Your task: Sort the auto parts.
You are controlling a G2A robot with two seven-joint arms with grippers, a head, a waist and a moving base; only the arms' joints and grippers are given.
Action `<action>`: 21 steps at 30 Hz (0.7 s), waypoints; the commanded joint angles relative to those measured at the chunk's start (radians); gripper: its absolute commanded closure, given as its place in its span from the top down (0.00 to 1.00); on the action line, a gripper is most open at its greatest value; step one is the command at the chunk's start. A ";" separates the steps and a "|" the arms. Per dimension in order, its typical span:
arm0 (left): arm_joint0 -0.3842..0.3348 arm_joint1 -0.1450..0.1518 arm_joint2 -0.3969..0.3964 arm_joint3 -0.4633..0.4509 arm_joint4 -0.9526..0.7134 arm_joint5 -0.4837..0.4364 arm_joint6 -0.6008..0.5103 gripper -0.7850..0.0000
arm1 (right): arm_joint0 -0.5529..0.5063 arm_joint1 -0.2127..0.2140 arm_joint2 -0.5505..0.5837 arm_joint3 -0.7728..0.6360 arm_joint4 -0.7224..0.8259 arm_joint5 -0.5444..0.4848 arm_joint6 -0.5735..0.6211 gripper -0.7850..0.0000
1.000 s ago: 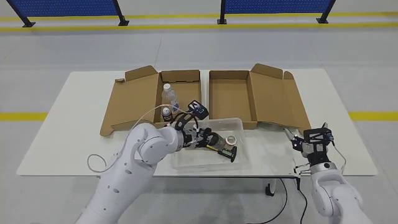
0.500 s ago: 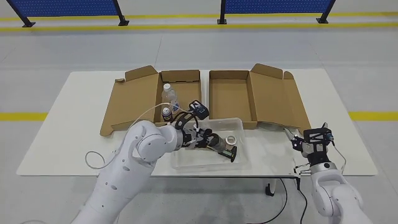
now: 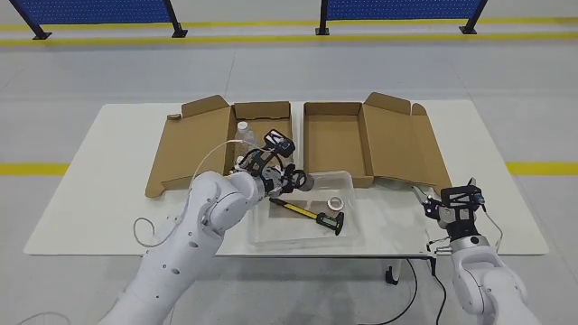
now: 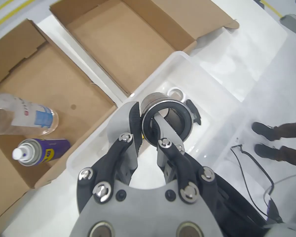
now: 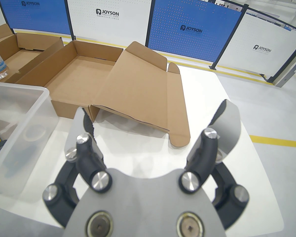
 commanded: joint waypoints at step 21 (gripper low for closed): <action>-0.138 -0.054 0.109 0.288 0.233 0.224 0.122 0.00 | 0.000 0.000 0.000 0.000 0.000 0.000 0.000 1.00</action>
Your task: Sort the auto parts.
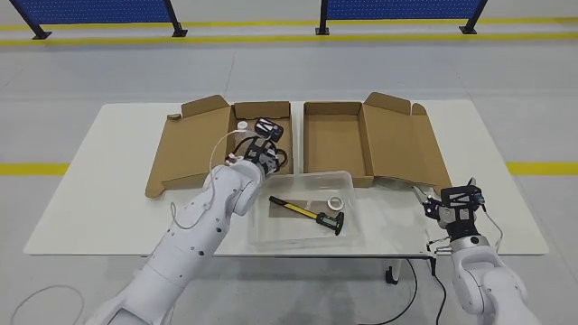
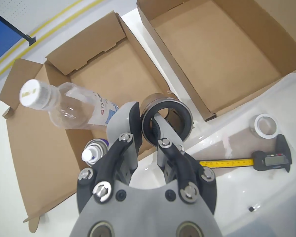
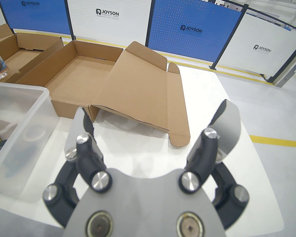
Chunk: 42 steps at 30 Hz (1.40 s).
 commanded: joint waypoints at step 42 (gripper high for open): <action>0.061 -0.021 -0.063 -0.139 0.231 0.137 0.101 1.00 | 0.000 0.000 0.000 0.000 0.000 0.000 0.000 1.00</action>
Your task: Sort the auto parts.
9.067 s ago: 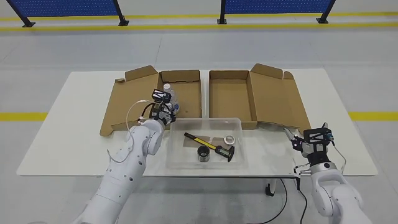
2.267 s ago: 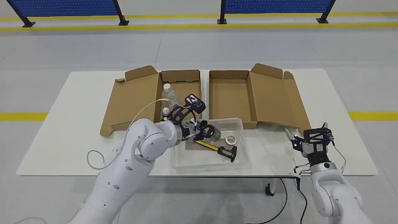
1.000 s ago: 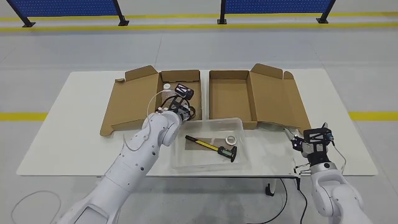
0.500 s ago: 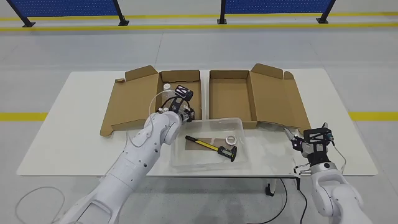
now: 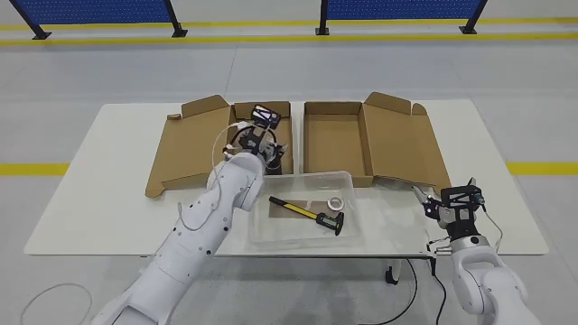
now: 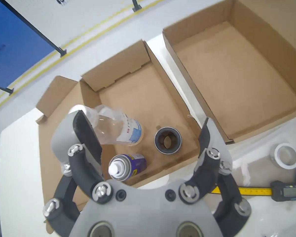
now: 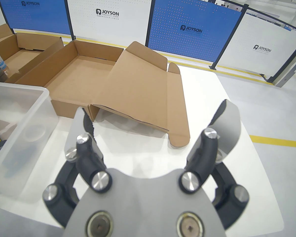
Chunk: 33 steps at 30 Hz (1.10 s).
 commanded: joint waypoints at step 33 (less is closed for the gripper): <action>0.574 0.065 -0.350 -0.654 0.393 0.166 -0.094 1.00 | 0.038 -0.002 -0.022 -0.030 0.038 -0.054 0.024 1.00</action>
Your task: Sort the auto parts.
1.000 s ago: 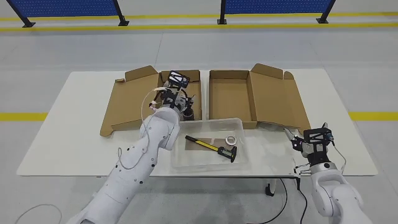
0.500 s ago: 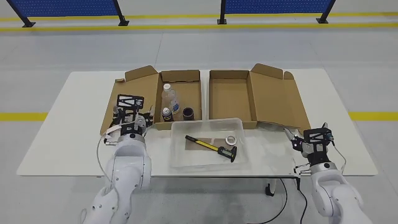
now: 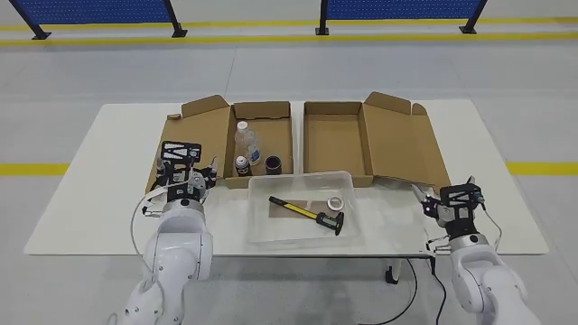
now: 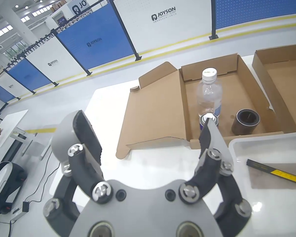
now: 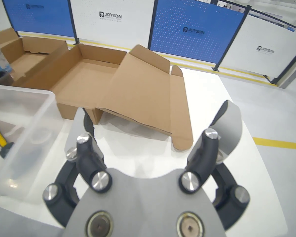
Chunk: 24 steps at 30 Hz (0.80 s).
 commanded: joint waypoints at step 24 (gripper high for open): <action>0.000 0.000 0.000 0.000 0.000 0.000 0.000 1.00 | 0.535 -0.032 -0.370 0.111 0.431 -0.370 0.717 1.00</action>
